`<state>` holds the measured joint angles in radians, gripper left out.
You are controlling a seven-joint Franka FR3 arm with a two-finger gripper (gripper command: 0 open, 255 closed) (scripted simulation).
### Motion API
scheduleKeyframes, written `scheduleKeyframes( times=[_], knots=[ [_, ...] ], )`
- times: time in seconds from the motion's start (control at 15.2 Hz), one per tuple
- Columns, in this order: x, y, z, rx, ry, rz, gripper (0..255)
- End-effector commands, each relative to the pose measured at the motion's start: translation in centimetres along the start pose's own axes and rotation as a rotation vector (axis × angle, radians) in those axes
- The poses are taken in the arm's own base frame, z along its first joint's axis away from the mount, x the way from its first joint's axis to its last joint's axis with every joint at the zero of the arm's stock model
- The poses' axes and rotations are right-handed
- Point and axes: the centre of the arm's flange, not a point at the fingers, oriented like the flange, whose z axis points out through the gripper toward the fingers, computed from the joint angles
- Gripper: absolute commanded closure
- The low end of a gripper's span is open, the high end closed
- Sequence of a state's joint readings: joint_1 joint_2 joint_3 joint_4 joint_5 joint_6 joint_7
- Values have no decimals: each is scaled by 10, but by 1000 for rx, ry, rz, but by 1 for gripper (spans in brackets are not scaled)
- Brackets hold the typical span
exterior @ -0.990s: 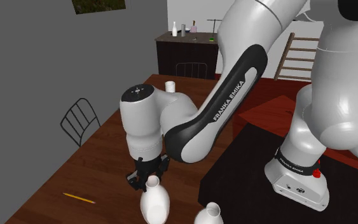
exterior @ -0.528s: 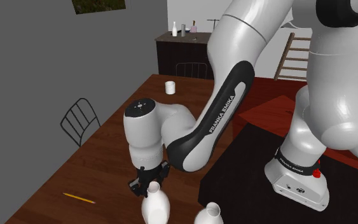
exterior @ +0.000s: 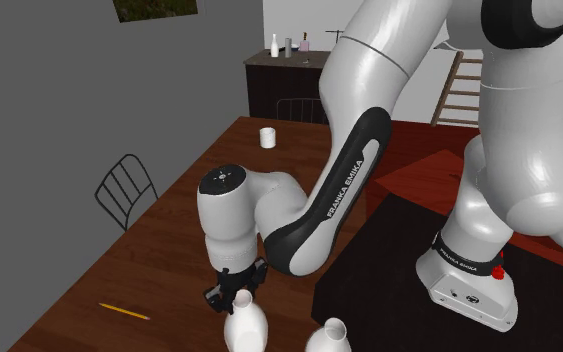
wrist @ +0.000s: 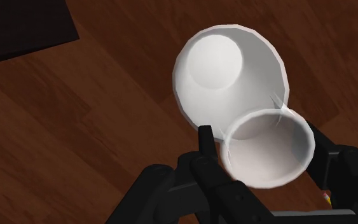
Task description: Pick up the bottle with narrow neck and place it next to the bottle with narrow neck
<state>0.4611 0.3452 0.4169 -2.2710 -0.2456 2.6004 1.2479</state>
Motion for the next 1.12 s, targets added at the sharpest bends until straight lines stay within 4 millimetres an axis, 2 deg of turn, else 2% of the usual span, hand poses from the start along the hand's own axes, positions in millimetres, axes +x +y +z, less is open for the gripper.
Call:
scheduleKeyframes(
  times=[0.0,0.07,0.13,0.46,0.73,1.06],
  knots=[
    [0,0,0,0,0,0,255],
    [0,0,0,0,0,0,255],
    [0,0,0,0,0,0,0],
    [0,0,0,0,0,0,0],
    [0,0,-50,0,0,0,0],
    [0,0,-50,0,0,0,0]
  ],
)
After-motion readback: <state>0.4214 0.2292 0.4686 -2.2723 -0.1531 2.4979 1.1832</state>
